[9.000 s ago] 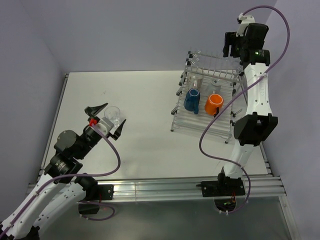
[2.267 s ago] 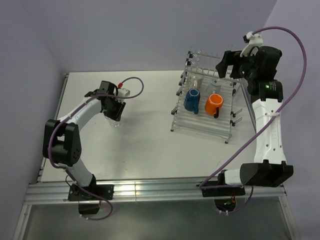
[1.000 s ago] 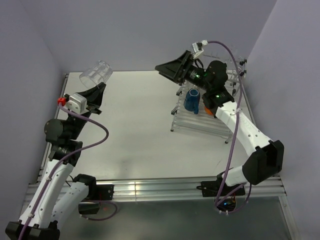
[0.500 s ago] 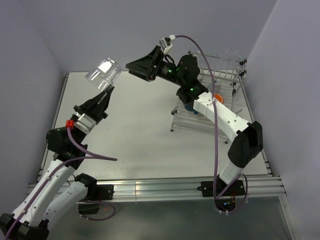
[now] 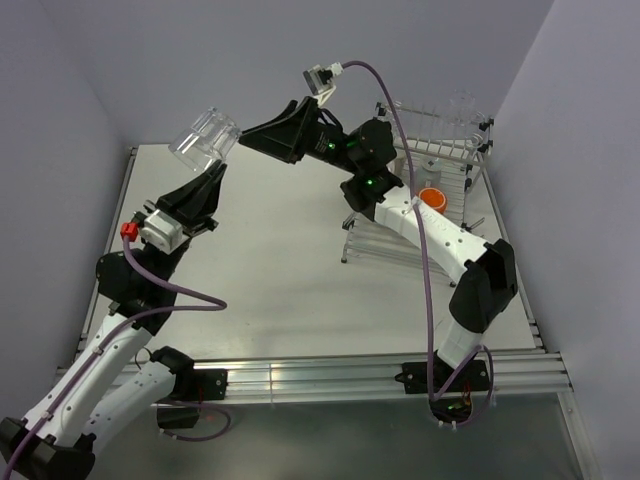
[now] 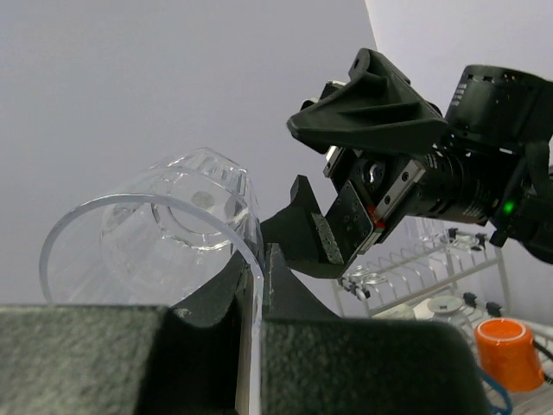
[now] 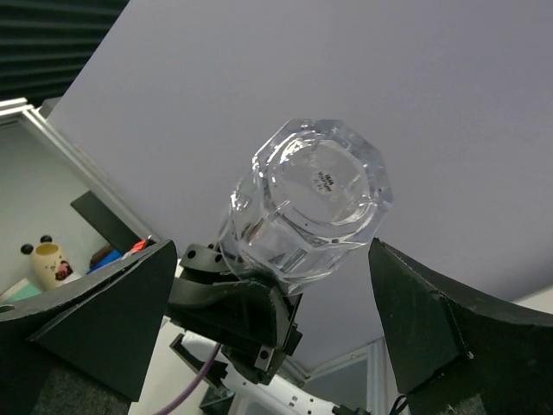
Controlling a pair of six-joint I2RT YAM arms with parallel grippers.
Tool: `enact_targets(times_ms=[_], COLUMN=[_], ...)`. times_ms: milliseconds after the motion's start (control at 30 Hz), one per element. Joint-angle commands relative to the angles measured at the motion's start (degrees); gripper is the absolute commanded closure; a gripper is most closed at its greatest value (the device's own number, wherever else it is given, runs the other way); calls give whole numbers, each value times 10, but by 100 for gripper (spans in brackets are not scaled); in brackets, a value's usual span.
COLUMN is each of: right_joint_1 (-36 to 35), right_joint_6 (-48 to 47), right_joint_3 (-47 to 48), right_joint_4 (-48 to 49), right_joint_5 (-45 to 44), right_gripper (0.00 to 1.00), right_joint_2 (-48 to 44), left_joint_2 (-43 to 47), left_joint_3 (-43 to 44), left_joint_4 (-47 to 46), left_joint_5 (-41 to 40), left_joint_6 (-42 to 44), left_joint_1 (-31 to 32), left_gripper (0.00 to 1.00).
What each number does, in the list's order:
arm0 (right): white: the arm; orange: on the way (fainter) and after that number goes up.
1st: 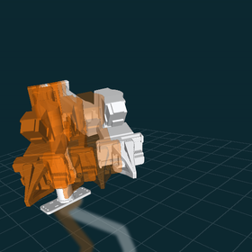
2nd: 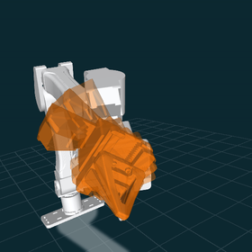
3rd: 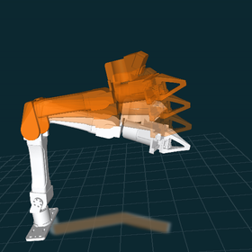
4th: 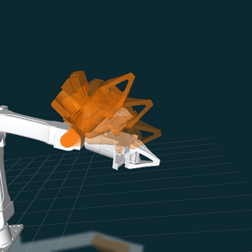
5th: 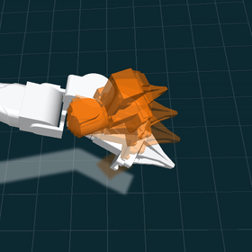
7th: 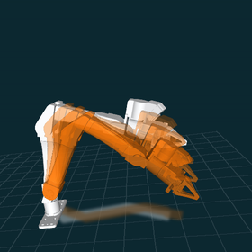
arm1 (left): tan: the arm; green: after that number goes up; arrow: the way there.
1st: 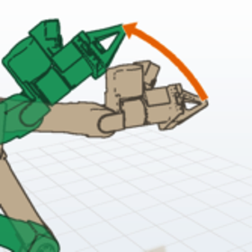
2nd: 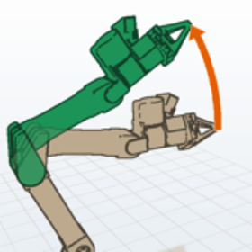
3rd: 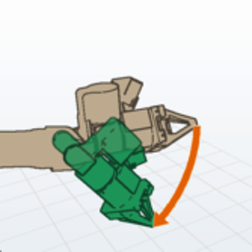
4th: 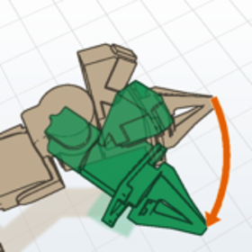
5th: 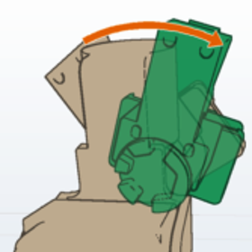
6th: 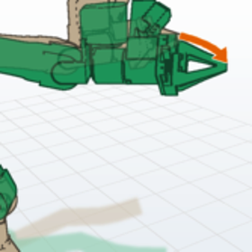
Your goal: Load the cups into the dish rack
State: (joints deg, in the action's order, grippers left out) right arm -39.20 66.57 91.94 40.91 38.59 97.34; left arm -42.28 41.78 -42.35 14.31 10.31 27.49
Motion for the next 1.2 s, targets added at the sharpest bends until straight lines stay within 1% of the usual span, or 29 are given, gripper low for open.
enact_targets(times_ms=[0, 100, 267, 400, 533, 633, 700, 1000, 1167], right_joint_1=[-4, -7, -16, -22, -32, -43, -47, -50, -50], right_joint_6=[-12, -11, 0, 17, 26, 29, 31, 54, 58], right_joint_3=[44, 60, 63, 76, 109, 148, 157, 198, 206], right_joint_4=[52, 43, 12, -19, -24, -26, -31, -46, -49], right_joint_5=[15, 11, -9, -34, -51, -61, -66, -84, -89], right_gripper=[0, 0, 0, 0, 0, 0, 0, 0, 3], right_joint_2=[7, 14, 23, 36, 55, 72, 83, 104, 109], left_joint_2=[5, 3, -4, -12, -20, -25, -29, -39, -39], left_joint_3=[36, 37, 40, 43, 42, 38, 41, 42, 40], left_joint_4=[-19, -18, -22, -45, -65, -92, -103, -108, -111], left_joint_5=[-33, -43, -40, -45, -59, -56, -54, -56, -54], left_joint_6=[-63, -83, -86, -84, -67, -72, -72, -69, -77], left_joint_1=[2, 1, 1, 1, 1, 1, 1, 1, 1], left_gripper=[100, 100, 100, 100, 100, 100, 100, 100, 100])
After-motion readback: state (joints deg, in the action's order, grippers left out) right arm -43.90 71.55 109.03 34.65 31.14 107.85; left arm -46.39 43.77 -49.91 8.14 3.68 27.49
